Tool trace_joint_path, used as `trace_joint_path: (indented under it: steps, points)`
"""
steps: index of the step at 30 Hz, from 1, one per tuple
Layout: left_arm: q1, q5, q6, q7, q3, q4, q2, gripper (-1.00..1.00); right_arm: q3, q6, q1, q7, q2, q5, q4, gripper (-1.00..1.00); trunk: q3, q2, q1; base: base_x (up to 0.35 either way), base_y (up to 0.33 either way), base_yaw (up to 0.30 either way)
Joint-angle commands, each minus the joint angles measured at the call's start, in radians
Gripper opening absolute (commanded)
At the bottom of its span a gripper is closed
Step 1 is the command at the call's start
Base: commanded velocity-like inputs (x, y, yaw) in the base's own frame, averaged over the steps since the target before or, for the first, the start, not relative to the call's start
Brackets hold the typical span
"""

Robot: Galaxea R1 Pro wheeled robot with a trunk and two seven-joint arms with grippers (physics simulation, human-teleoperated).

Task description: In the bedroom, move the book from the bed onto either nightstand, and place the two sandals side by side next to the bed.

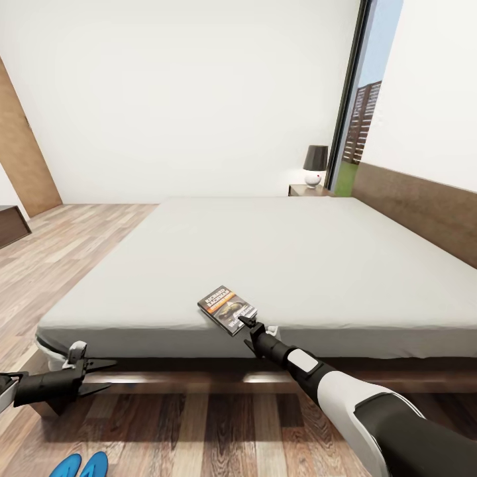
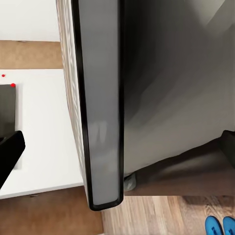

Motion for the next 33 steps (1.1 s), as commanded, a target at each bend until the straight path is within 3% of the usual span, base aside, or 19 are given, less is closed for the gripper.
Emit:
trace_joint_path:
  steps: [1,33]
  points:
    - [0.000,-0.007,0.011,-0.005,0.005,0.000,0.000,1.00,0.008,0.004,-0.001,0.003,0.000,-0.011,0.001,1.00,-0.001,0.000,0.000,0.000,0.000,0.000]
    - [0.000,-0.007,0.011,-0.005,0.005,0.000,0.014,1.00,0.008,0.004,-0.001,0.002,0.000,-0.011,0.001,1.00,-0.001,0.000,0.000,0.000,0.000,0.000]
